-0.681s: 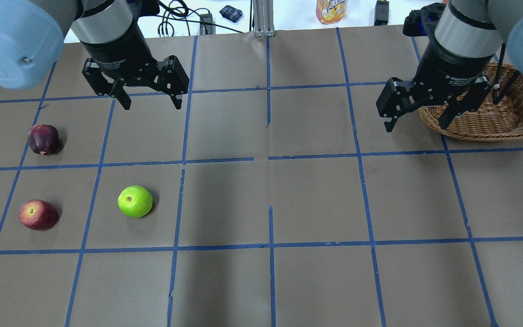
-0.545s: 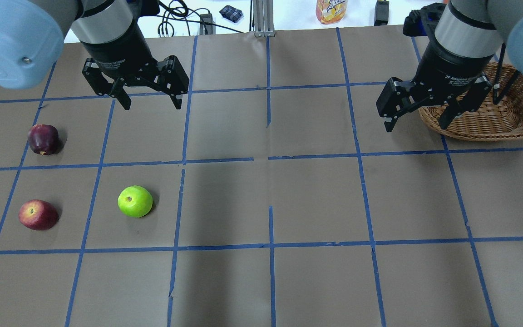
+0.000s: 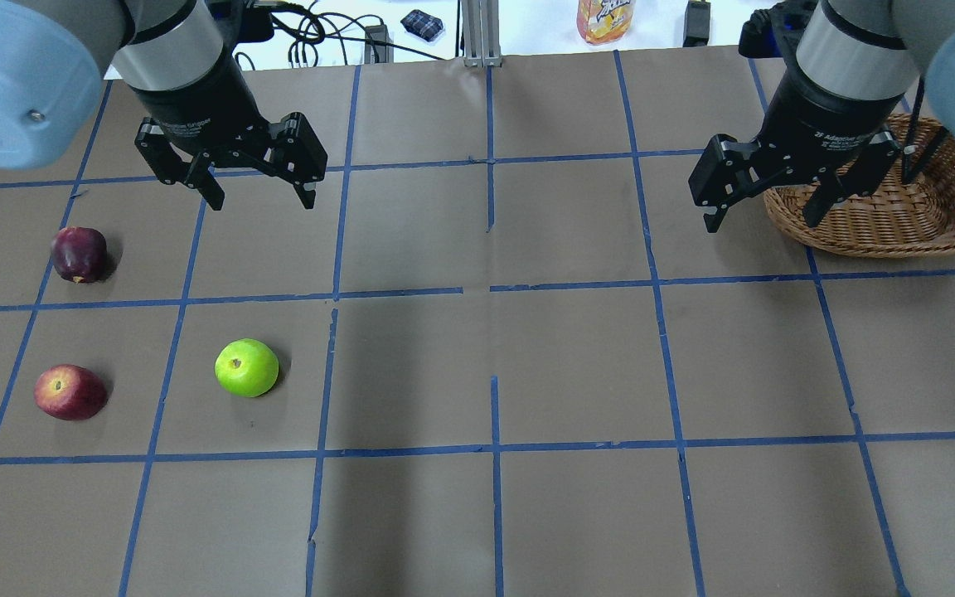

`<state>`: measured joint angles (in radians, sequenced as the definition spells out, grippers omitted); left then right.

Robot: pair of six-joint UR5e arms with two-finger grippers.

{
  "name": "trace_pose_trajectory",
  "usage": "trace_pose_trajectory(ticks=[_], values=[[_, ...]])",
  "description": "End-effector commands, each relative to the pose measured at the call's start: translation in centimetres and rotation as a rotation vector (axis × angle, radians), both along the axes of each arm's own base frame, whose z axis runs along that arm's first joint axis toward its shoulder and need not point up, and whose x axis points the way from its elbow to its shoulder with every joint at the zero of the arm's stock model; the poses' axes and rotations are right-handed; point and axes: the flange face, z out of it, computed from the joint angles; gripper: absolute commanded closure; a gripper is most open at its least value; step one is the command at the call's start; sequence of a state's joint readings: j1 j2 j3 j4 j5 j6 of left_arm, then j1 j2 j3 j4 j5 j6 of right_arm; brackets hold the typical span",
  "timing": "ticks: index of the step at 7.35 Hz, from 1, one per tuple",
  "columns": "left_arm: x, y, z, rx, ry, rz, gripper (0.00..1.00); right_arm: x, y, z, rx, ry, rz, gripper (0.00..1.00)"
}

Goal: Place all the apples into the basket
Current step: 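Move the left gripper down toward the green apple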

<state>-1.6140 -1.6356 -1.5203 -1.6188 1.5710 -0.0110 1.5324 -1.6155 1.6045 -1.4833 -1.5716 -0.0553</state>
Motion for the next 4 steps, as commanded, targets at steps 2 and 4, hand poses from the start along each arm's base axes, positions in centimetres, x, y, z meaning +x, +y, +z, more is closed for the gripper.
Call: trace_pose_trajectory(ticks=[2,4], values=[[9.1,0.8,-9.3,0.121,0.021,0.012,0.0,0.0,-0.1,0.0,-0.005,-0.002,0.0,0.0],[10.8,3.9,-18.4,0.14,-0.026,0.007,0.0,0.0,-0.1,0.0,-0.005,-0.004,-0.002,0.0]])
